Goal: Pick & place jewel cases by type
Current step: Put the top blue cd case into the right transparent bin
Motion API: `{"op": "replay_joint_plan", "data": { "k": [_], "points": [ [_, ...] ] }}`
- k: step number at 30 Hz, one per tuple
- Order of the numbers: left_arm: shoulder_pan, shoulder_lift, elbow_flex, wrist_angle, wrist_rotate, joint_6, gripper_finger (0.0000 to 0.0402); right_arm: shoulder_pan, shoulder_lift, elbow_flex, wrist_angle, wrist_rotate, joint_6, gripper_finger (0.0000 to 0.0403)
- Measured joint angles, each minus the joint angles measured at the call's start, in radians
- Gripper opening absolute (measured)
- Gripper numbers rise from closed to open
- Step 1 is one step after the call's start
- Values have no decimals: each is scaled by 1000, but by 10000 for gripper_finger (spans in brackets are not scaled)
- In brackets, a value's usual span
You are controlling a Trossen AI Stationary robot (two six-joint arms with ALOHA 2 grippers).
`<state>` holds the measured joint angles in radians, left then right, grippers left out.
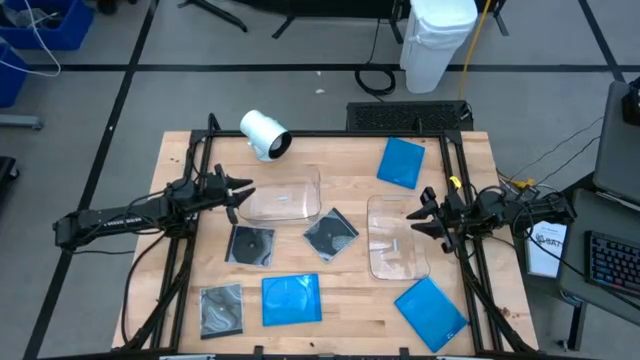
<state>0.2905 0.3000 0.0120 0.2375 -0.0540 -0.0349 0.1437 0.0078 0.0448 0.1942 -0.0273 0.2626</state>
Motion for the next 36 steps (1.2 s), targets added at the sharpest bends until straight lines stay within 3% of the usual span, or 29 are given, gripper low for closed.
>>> {"op": "replay_joint_plan", "data": {
  "k": [5,7,10,14,17,22,28,31,36],
  "points": [
    [0,0,0,0,0,4,129,0,0,0,25,5,-9,114],
    [0,0,0,0,0,4,129,0,0,0,86,66,-50,114],
    [0,0,0,0,0,4,129,0,9,25,117,292,-120,114],
    [0,0,0,0,0,4,129,-2,107,155,-172,634,-127,114],
    [0,0,0,0,1,5,129,-30,245,272,-335,752,-31,114],
    [0,0,0,2,1,5,129,-131,526,498,-521,727,14,114],
    [0,1,0,0,1,5,129,-405,841,760,-874,588,22,114],
    [0,1,0,9,1,5,129,-574,948,812,-956,488,-5,114],
    [0,1,0,3,2,1,129,-838,1071,816,-947,238,-112,114]
  ]
}}
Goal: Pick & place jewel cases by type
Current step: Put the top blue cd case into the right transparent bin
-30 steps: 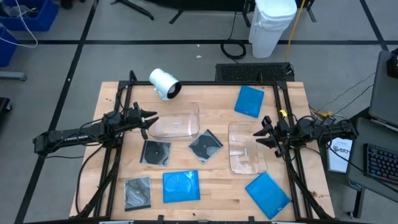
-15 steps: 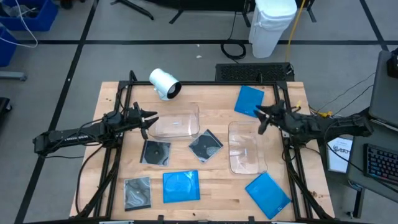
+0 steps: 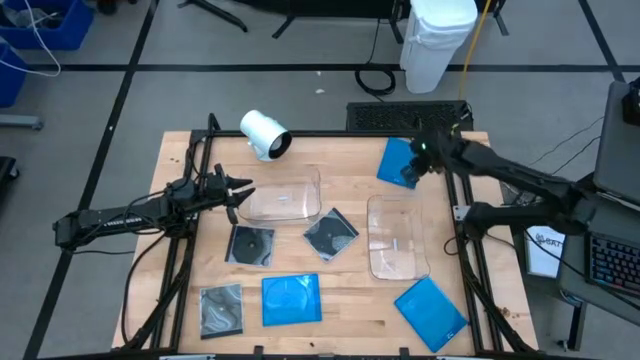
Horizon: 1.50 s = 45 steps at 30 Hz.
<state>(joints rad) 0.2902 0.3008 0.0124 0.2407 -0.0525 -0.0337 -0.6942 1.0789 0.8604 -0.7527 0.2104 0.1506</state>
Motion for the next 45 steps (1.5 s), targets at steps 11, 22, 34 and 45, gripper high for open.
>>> {"op": "replay_joint_plan", "data": {
  "k": [11,22,34,45],
  "points": [
    [0,0,0,-5,1,-7,129,-310,268,1,78,-58,-63,114],
    [0,0,0,-6,0,-48,129,-323,435,1,85,-59,-74,114],
    [0,0,0,-5,-1,-50,129,-301,522,5,224,-285,-79,114],
    [0,0,0,-5,-1,-50,129,-196,524,0,276,-466,-92,114]
  ]
}}
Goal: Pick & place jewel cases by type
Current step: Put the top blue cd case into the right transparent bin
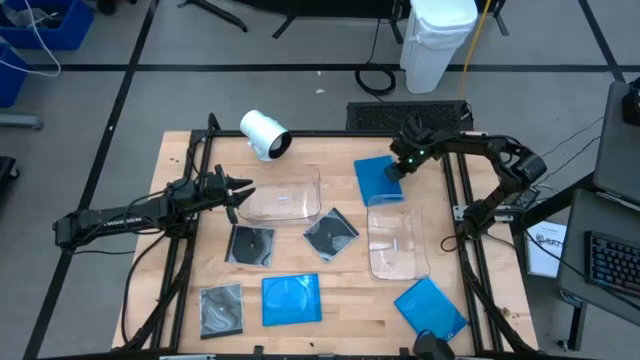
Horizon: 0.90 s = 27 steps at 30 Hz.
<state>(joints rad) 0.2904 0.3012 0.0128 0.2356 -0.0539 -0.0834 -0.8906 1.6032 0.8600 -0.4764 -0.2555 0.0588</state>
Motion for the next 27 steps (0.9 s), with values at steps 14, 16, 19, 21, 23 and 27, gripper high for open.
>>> {"op": "replay_joint_plan", "data": {
  "k": [14,16,19,21,23,27],
  "points": [
    [0,0,0,0,0,0,129,41,19,3,50,41,-31,83],
    [0,0,0,0,0,0,129,41,26,4,52,40,-60,50],
    [0,0,0,0,-1,0,129,41,28,5,55,38,-107,11],
    [0,0,0,0,-1,0,129,42,27,4,64,36,-127,7],
    [0,0,0,0,-1,0,129,42,20,3,83,40,-138,3],
    [0,0,0,0,-1,0,129,43,-14,-1,144,71,-158,1]
  ]
}}
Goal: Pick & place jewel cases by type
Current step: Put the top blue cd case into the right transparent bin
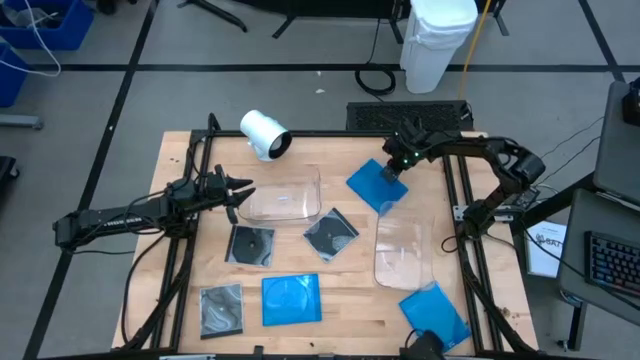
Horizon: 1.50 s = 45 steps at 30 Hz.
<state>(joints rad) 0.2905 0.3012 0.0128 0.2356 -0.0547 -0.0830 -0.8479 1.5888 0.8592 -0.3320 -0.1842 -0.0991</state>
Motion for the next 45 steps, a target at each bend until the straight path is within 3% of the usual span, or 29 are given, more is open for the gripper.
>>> {"op": "replay_joint_plan", "data": {
  "k": [5,9,12,16,22,27,30,35,40,45],
  "points": [
    [0,0,0,0,0,0,129,-1,-86,0,29,-17,-3,1],
    [0,0,0,0,0,0,129,0,-150,0,47,-150,20,1],
    [0,0,0,0,0,0,129,30,-176,0,92,-181,62,3],
    [0,0,0,0,0,0,129,118,-187,0,136,-173,9,47],
    [0,0,0,1,0,0,129,335,-172,72,100,72,-75,176],
    [0,0,0,1,0,0,129,515,-61,268,-172,369,-39,244],
    [0,0,0,1,0,0,129,588,32,362,-305,445,48,252],
    [0,0,0,1,0,0,129,657,182,409,-342,447,73,248],
    [0,0,0,0,0,0,129,660,309,409,-358,450,77,246],
    [0,0,0,-1,0,13,129,658,355,414,-367,473,95,251]
  ]
}}
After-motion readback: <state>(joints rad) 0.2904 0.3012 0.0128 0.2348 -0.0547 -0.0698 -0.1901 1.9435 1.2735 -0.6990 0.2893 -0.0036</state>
